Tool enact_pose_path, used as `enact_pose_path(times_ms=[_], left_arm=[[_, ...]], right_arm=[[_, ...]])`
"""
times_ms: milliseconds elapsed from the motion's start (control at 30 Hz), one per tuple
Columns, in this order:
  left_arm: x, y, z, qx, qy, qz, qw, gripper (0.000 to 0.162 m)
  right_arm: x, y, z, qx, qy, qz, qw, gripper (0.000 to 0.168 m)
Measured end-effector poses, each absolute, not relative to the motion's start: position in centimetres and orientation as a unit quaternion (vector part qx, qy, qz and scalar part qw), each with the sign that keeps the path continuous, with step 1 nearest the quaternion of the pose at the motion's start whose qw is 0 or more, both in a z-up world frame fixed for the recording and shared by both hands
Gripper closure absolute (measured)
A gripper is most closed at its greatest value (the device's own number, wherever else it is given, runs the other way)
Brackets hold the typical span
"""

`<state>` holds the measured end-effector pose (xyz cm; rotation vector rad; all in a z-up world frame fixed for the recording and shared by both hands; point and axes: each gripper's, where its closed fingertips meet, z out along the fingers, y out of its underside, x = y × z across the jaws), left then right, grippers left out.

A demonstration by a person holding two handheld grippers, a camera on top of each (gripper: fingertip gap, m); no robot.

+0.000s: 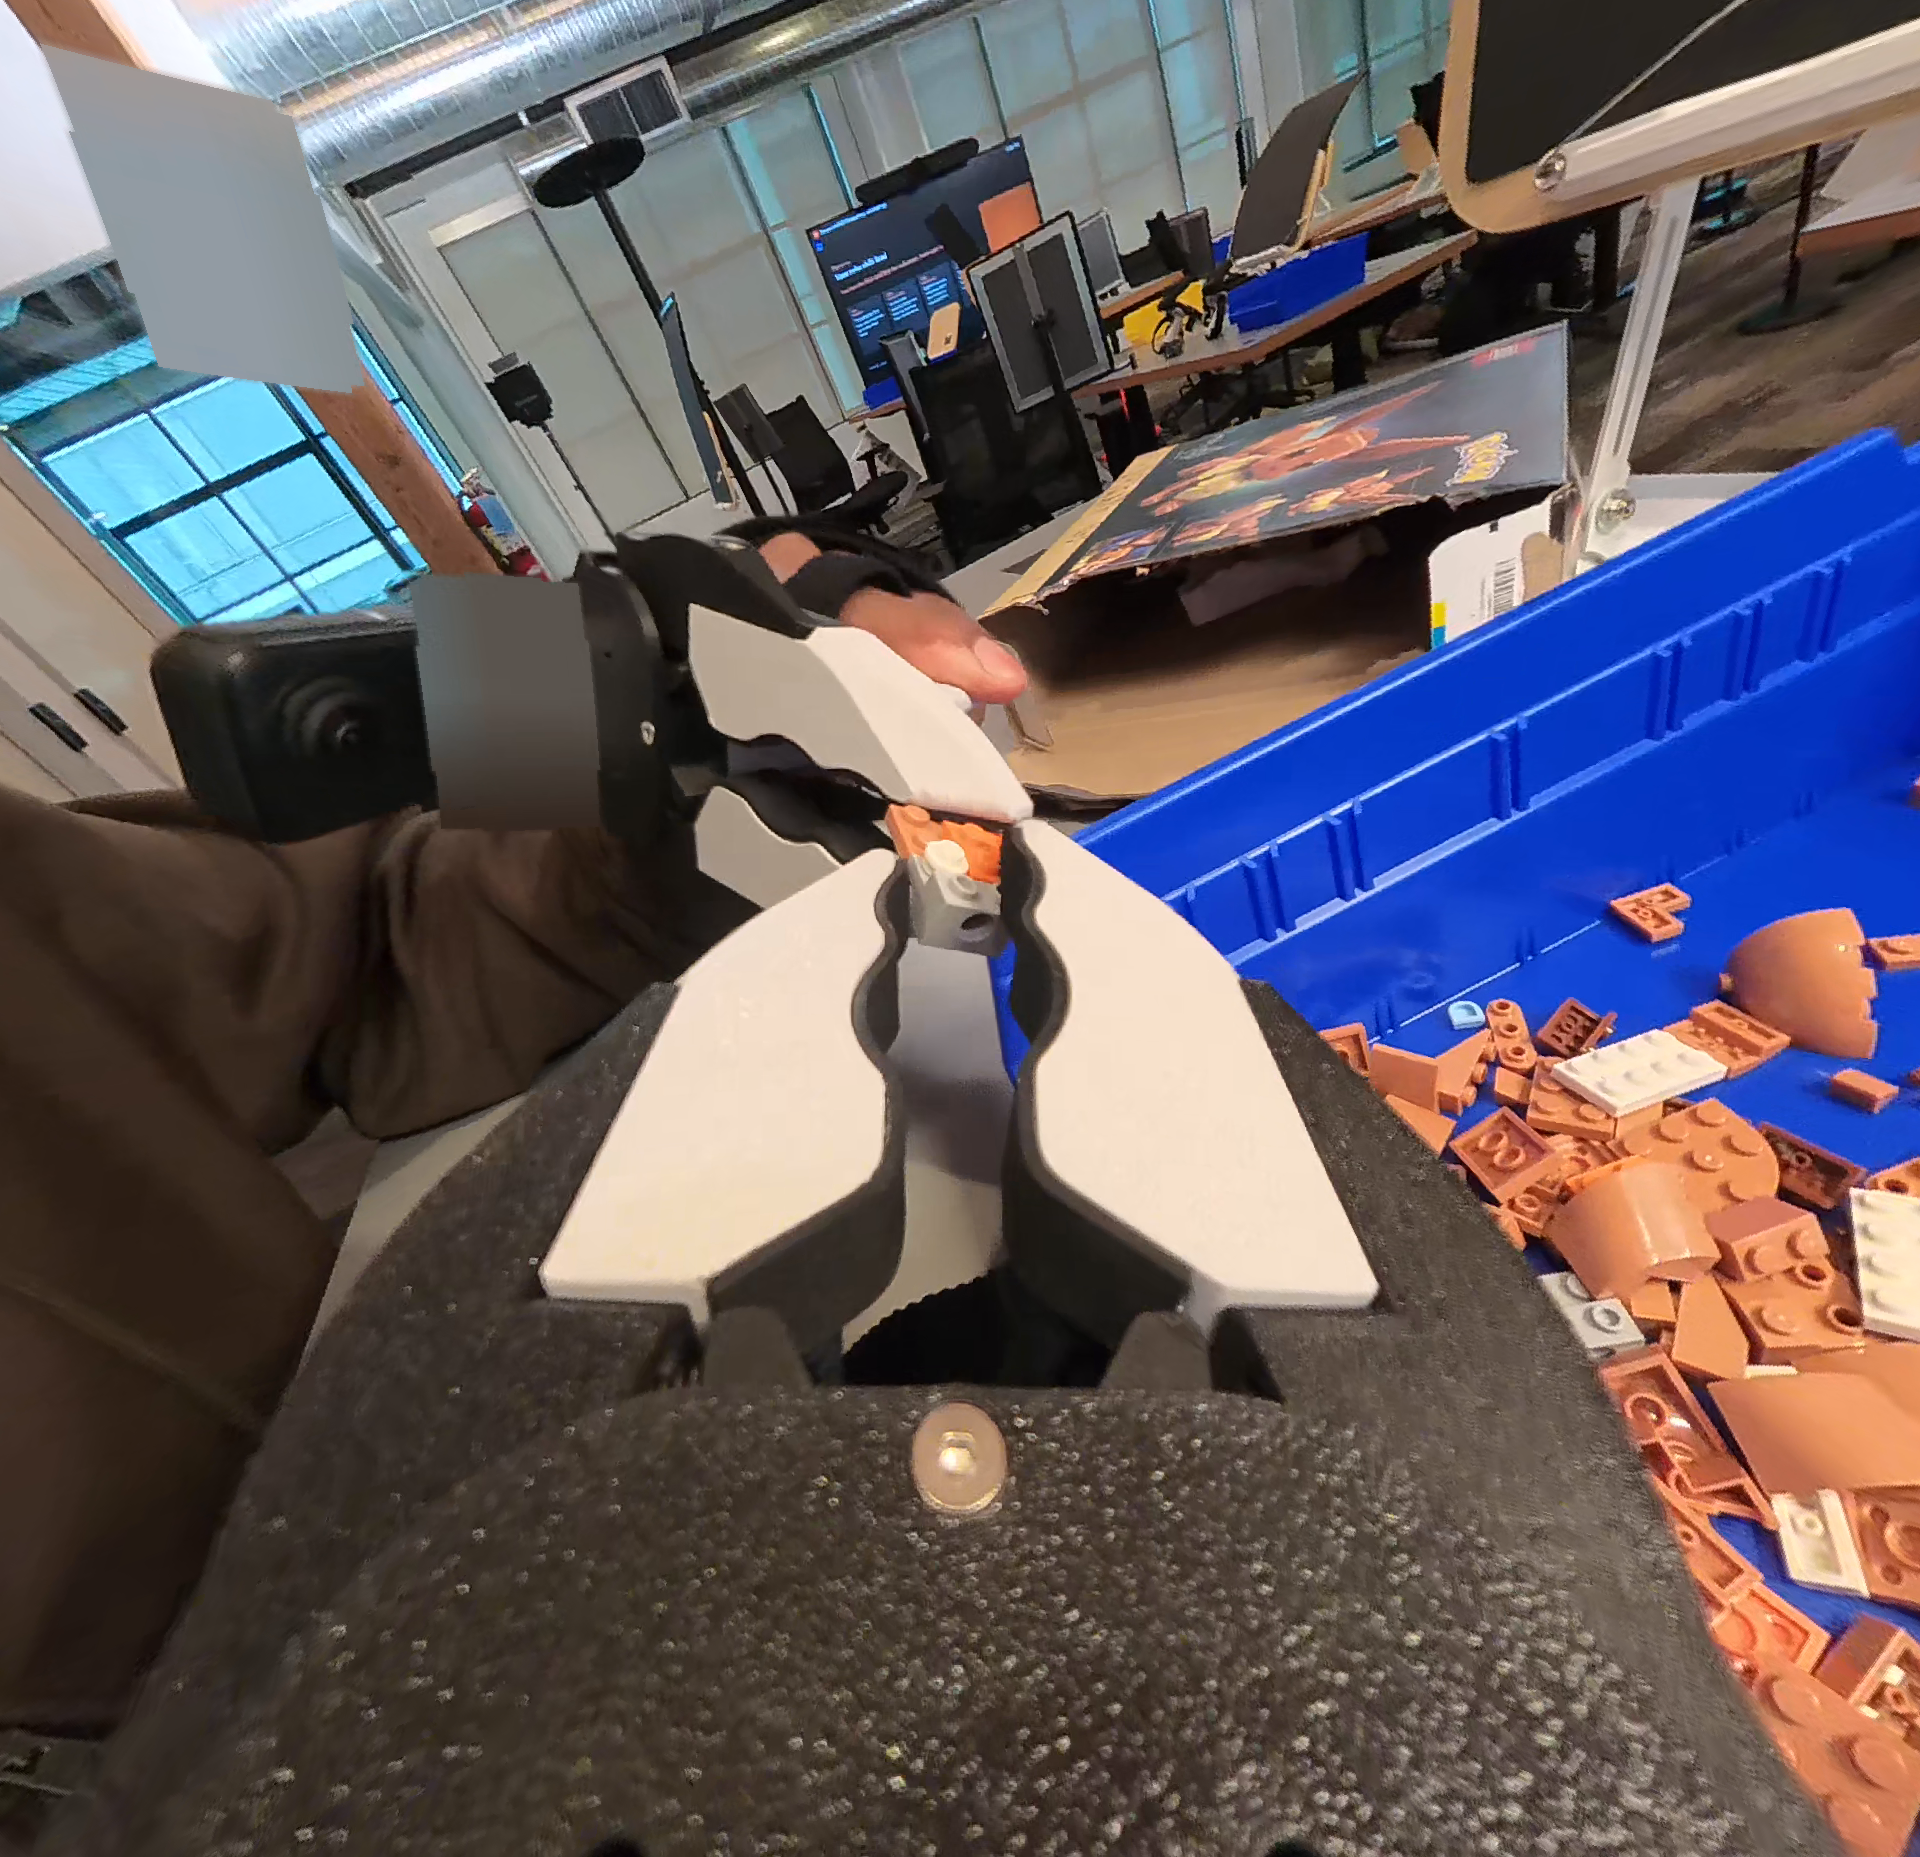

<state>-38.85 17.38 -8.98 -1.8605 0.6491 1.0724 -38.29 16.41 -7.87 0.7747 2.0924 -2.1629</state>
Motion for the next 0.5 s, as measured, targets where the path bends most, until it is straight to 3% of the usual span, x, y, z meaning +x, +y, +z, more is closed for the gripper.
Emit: enact_pose_path(times_ms=[333, 500], left_arm=[[-39.63, 17.65, -9.2, -0.716, 0.268, 0.497, 0.41, 0.148], [-39.93, 17.57, -9.8, -0.759, 0.219, 0.423, 0.445, 0.148]], right_arm=[[-38.82, 16.68, -8.23, 0.27, 0.667, -0.695, 0.022, 0.153], [-39.26, 16.51, -8.76, 0.265, 0.687, -0.676, -0.037, 0.152]])
